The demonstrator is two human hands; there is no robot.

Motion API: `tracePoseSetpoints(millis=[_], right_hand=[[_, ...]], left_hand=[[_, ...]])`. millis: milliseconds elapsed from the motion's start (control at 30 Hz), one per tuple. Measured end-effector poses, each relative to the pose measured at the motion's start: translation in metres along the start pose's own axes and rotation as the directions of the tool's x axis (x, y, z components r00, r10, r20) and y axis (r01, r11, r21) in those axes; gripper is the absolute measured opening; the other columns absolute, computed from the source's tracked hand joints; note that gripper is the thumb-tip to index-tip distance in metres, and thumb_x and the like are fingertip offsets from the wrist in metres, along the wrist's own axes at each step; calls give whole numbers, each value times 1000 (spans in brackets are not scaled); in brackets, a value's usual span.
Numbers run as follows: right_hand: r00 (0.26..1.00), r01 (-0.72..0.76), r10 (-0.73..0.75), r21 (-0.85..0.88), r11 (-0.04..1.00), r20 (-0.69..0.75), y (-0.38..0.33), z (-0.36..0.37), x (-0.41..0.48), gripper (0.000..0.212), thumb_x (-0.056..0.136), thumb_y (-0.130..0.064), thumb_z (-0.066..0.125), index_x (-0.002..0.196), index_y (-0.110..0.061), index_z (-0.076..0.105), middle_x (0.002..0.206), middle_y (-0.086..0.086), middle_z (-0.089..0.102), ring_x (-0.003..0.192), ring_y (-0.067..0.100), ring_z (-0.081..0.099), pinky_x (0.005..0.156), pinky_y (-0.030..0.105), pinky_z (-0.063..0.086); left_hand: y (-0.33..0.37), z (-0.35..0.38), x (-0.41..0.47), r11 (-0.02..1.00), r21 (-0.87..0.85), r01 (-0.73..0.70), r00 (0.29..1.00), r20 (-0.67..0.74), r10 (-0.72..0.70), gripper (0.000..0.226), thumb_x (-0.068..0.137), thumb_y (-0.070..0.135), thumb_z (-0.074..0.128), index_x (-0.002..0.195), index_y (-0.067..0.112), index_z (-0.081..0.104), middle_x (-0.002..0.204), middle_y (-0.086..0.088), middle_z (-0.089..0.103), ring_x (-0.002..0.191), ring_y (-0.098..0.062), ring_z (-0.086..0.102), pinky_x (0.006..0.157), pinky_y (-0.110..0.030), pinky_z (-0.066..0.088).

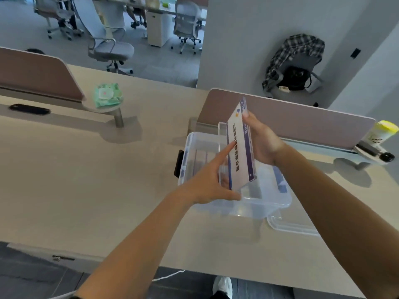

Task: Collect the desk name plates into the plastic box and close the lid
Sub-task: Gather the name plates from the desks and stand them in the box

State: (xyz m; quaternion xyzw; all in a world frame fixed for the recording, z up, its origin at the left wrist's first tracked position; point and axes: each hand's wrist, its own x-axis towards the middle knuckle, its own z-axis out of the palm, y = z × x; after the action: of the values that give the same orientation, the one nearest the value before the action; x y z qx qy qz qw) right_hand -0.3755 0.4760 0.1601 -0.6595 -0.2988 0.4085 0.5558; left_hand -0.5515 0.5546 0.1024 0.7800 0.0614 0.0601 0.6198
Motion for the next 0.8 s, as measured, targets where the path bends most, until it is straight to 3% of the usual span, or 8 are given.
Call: tracePoseSetpoints(millis=[200, 267, 367, 500, 567, 633, 733, 800], right_hand=[[999, -27, 26, 38, 999, 32, 21, -90, 16, 83, 75, -74, 61, 147, -46, 29, 157, 4, 35, 133, 41, 45, 98, 65, 45], [999, -14, 11, 71, 997, 36, 27, -113, 20, 78, 79, -71, 58, 147, -50, 27, 158, 1, 34, 135, 40, 42, 101, 66, 42], [997, -11, 5, 91, 996, 72, 31, -141, 26, 81, 78, -70, 59, 148, -51, 23, 158, 0, 33, 136, 40, 41, 101, 67, 42], [991, -86, 88, -21, 996, 100, 38, -165, 31, 83, 75, -73, 60, 147, -51, 24, 153, 2, 41, 127, 36, 52, 97, 61, 48], [993, -102, 110, -166, 981, 37, 38, -170, 32, 69, 86, -65, 57, 145, -40, 33, 135, 2, 59, 115, 30, 63, 92, 51, 55], [995, -100, 88, -350, 931, -51, 38, -171, 33, 42, 95, -46, 57, 133, -32, 46, 109, -4, 71, 96, 20, 72, 72, 33, 61], [990, -138, 103, -514, 847, -97, 42, -168, 32, 19, 99, -24, 57, 114, -34, 50, 92, -13, 68, 79, 10, 72, 61, 25, 60], [980, -196, 143, -522, 831, -140, 47, -165, 31, 20, 99, -18, 58, 112, -31, 51, 97, -9, 68, 79, 11, 72, 63, 26, 61]], left_hand=[[-11, 55, 85, 993, 69, 99, 994, -61, -95, 112, 74, 15, 84, 150, 53, 11, 140, 7, 45, 101, -17, 65, 88, -31, 57], [-13, 70, 110, 987, 93, 130, 989, -84, -123, 111, 75, 17, 84, 148, 57, 10, 142, 11, 44, 104, -15, 64, 88, -25, 56], [-19, 85, 136, 980, 109, 169, 983, -93, -159, 110, 75, 18, 83, 147, 59, 11, 140, 12, 45, 106, -15, 64, 92, -32, 56], [-29, 93, 151, 968, 147, 201, 977, -101, -188, 106, 77, 20, 82, 151, 50, 12, 141, 12, 42, 106, -13, 60, 91, -24, 54], [-40, 93, 154, 959, 202, 197, 978, -105, -179, 105, 78, 21, 81, 152, 45, 11, 143, 13, 37, 111, -2, 53, 84, -5, 47], [-53, 93, 156, 950, 232, 209, 976, -107, -189, 107, 77, 20, 82, 153, 41, 10, 143, 10, 35, 110, 8, 46, 75, 5, 39], [-70, 94, 160, 944, 240, 227, 972, -119, -203, 109, 76, 19, 83, 153, 37, 8, 143, 4, 34, 110, 12, 43, 73, 5, 37], [-78, 92, 162, 929, 286, 233, 972, -98, -214, 113, 75, 22, 84, 152, 39, 4, 145, 4, 33, 119, 4, 41, 86, -4, 40]])
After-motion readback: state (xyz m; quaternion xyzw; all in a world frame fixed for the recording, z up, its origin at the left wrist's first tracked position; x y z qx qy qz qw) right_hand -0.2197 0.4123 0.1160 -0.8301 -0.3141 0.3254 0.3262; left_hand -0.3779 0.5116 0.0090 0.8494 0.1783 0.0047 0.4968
